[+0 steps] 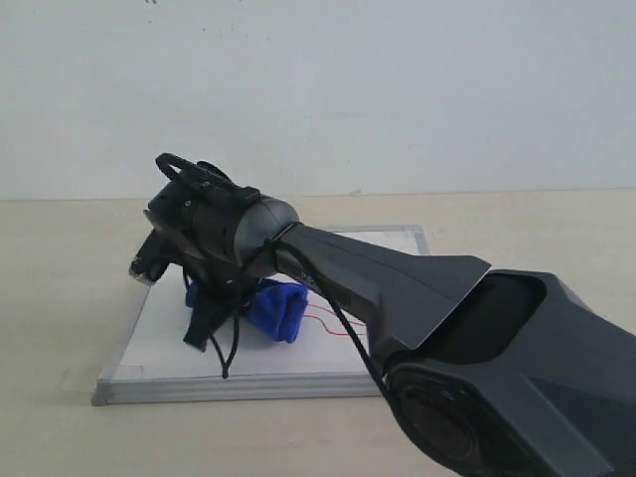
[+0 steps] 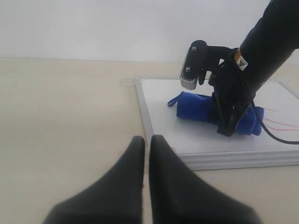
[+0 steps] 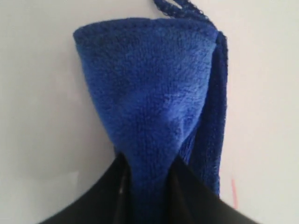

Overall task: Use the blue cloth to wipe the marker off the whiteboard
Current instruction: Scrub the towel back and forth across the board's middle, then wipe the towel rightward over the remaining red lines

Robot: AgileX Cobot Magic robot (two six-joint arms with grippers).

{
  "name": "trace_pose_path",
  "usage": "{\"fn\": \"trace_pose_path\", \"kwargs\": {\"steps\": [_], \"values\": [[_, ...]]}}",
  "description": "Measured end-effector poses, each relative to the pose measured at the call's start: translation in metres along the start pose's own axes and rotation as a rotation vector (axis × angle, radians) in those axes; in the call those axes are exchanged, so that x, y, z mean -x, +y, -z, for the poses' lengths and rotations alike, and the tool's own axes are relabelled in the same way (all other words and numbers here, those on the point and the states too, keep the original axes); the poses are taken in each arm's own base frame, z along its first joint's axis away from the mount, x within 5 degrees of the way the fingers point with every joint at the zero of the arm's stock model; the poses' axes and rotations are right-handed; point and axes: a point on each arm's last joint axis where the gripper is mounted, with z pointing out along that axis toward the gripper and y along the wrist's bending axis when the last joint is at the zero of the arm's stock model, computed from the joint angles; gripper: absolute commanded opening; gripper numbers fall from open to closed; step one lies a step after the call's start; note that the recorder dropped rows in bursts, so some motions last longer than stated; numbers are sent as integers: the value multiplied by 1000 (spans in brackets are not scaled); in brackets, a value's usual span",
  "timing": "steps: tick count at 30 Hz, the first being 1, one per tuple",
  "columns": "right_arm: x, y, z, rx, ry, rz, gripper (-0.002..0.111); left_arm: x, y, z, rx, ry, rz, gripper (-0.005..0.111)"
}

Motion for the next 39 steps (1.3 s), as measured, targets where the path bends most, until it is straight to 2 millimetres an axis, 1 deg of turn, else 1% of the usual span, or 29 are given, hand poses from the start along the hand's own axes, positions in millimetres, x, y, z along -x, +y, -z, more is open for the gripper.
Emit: {"fn": "trace_pose_path", "kwargs": {"steps": [1, 3, 5, 6, 8, 12, 15, 17, 19, 21, 24, 26, 28, 30, 31, 32, 33, 34, 36, 38, 39], "values": [[-5, -11, -4, -56, 29, -40, 0, 0, 0, 0, 0, 0, 0, 4], [-21, -38, -16, -136, 91, -106, 0, 0, 0, 0, 0, 0, 0, 4], [-33, -56, -22, -163, 126, -166, 0, 0, 0, 0, 0, 0, 0, 4], [-34, -57, -23, -149, 127, -185, 0, 0, 0, 0, 0, 0, 0, 4], [-33, -52, -24, -103, 119, -208, 0, 0, 0, 0, 0, 0, 0, 4], [-28, -43, -19, 23, 82, -181, 0, 0, 0, 0, 0, 0, 0, 4], [-19, -29, -11, 176, 11, -97, 0, 0, 0, 0, 0, 0, 0, 4], [-10, -15, -3, 301, -61, -44, 0, 0, 0, 0, 0, 0, 0, 4], [-5, -5, 1, 367, -104, -16, 0, 0, 0, 0, 0, 0, 0, 4], [-2, 1, 4, 381, -114, -8, 0, 0, 0, 0, 0, 0, 0, 4], [-4, -5, 1, 314, -81, -41, 0, 0, 0, 0, 0, 0, 0, 4], [-6, -10, 0, 220, -43, -75, 0, 0, 0, 0, 0, 0, 0, 4], [-10, -21, -3, 87, 5, -108, 0, 0, 0, 0, 0, 0, 0, 4], [-19, -37, -11, -20, 51, -140, 0, 0, 0, 0, 0, 0, 0, 4], [-31, -55, -20, -78, 91, -187, 0, 0, 0, 0, 0, 0, 0, 4], [-35, -61, -23, -88, 101, -211, 0, 0, 0, 0, 0, 0, 0, 4], [-41, -70, -26, -82, 109, -259, 0, 0, 0, 0, 0, 0, 0, 4], [-42, -71, -27, -59, 107, -277, 0, 0, 0, 0, 0, 0, 0, 4], [-39, -64, -26, 34, 85, -284, 0, 0, 0, 0, 0, 0, 0, 4], [-32, -54, -18, 184, 26, -228, 0, 0, 0, 0, 0, 0, 0, 4], [-25, -44, -13, 302, -32, -205, 0, 0, 0, 0, 0, 0, 0, 4]]}}
